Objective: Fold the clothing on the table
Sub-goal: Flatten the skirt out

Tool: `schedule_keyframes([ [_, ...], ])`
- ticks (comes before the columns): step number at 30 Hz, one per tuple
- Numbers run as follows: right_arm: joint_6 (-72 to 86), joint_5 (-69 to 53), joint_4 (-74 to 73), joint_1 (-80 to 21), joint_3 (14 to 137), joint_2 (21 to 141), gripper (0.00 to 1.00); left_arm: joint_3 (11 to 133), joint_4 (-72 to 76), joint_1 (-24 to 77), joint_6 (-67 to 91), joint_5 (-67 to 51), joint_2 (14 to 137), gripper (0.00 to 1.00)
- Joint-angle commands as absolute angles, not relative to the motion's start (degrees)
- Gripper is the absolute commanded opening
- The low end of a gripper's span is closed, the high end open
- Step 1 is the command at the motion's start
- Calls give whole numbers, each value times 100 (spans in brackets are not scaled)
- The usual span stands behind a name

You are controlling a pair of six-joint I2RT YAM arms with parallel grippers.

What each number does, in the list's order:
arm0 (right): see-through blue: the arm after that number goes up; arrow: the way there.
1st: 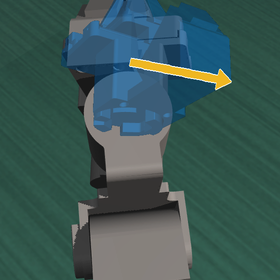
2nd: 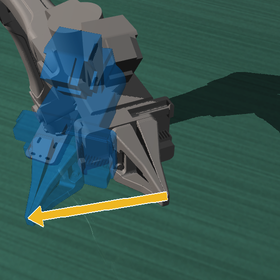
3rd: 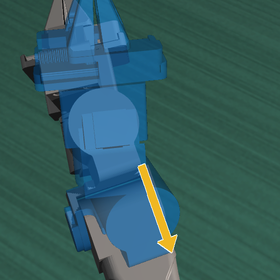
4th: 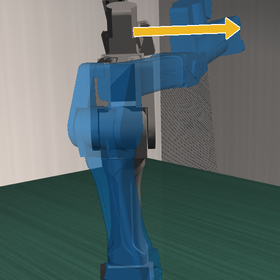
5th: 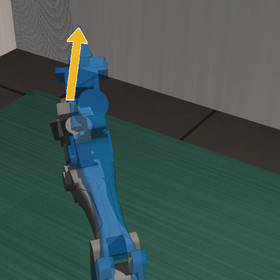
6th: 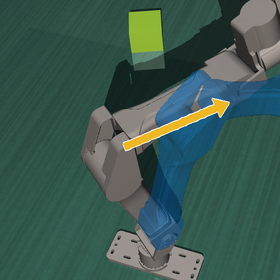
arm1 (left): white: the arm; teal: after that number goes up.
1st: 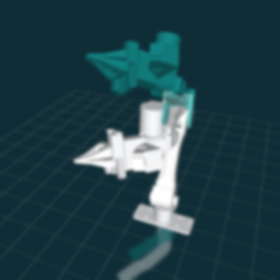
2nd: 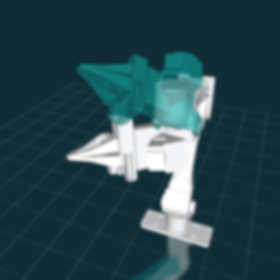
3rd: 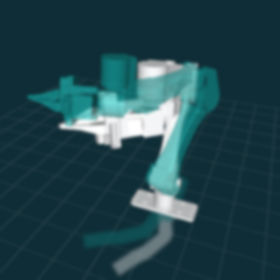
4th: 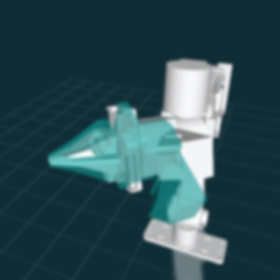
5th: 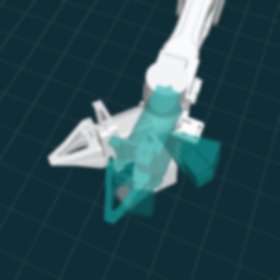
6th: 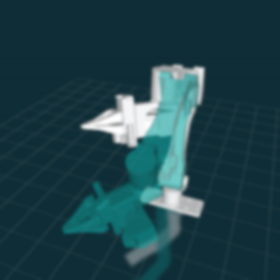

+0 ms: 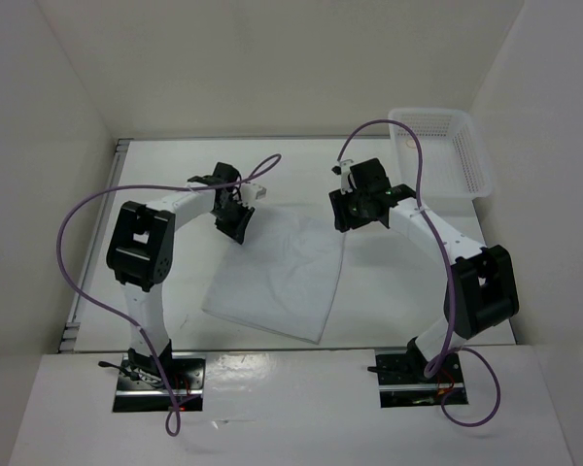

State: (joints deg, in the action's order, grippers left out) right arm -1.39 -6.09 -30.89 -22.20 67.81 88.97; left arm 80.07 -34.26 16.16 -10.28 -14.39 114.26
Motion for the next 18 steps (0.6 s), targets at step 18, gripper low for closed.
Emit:
schedule_keyframes([
  [18, -211, -756, -2971, -2197, 6741, 8701, 49, 7269, -4245, 1275, -281, -1968, 10785, 0],
])
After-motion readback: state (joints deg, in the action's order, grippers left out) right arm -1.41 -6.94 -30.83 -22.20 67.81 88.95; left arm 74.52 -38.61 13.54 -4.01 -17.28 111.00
